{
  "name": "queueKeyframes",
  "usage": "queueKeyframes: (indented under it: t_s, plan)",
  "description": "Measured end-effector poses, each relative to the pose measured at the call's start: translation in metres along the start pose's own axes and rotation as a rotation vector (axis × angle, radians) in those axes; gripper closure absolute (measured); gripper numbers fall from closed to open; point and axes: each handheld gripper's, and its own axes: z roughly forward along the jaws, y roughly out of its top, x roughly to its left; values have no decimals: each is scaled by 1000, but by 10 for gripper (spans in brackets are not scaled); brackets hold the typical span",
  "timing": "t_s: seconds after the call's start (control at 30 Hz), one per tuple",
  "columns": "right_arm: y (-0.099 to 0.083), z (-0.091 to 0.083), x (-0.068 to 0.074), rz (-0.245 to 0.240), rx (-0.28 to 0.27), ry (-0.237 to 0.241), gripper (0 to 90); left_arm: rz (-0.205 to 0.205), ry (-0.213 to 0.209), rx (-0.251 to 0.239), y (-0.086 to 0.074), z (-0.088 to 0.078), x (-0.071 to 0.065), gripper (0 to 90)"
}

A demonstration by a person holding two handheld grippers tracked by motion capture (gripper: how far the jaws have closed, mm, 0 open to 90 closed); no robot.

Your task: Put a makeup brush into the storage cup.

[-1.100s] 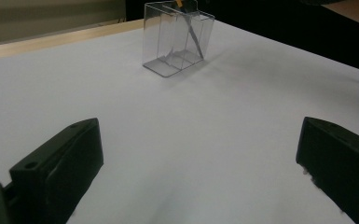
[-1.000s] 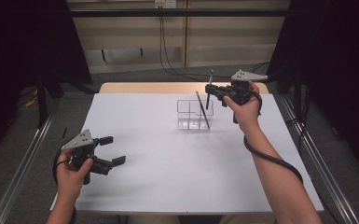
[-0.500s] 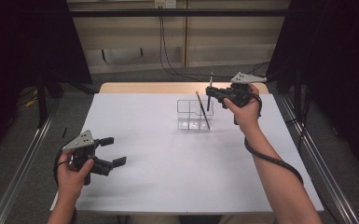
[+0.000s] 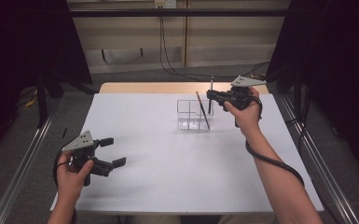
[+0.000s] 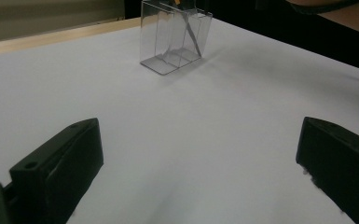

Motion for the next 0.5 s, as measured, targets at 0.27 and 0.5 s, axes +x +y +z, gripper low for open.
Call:
queueKeyframes:
  t_s: [0.27,0.5]
  plan:
    - [-2,4,2,1,2,0,848,-1,8,-5,-1,-2,0,6]
    - [-3,7,5,-5,6,-1,848,3,5,-1,-1,-2,0,6]
